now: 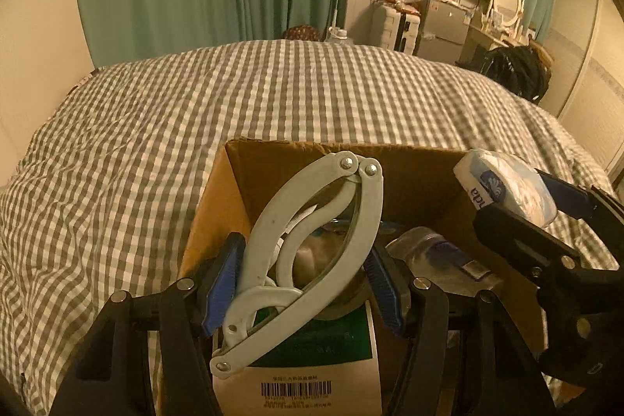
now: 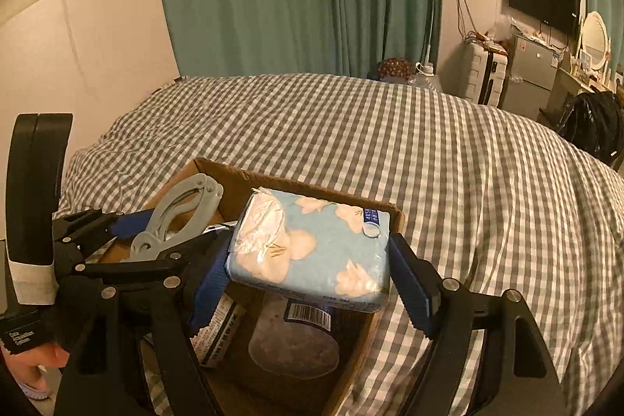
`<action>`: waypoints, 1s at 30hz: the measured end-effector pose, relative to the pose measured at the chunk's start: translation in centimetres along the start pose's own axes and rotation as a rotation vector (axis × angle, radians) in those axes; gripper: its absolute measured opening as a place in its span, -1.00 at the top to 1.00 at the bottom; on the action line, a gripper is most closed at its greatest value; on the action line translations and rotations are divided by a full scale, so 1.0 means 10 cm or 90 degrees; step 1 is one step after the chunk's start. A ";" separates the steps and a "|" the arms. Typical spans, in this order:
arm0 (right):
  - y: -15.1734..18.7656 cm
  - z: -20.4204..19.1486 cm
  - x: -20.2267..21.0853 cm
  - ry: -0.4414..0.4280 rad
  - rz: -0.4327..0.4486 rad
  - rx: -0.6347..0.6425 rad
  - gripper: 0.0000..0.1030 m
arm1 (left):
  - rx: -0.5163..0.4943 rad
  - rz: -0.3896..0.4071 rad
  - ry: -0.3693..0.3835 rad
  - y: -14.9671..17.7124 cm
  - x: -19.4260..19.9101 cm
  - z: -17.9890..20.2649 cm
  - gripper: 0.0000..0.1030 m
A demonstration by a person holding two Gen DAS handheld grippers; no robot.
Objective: Organize objects
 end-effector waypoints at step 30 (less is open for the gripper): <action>-0.10 0.18 1.79 0.085 0.152 -0.052 -0.99 | -0.062 0.206 -0.037 -0.07 1.69 0.36 -1.00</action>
Point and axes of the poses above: each gripper's, at about its wrist camera, not at the fingertips, and x roughly against the way its jaws point, z to its right, y to its underside, the point moved 2 cm from there along -x, roughly the way its jaws point, and after that the axes turned 6 degrees about y, right-handed, at the moved point
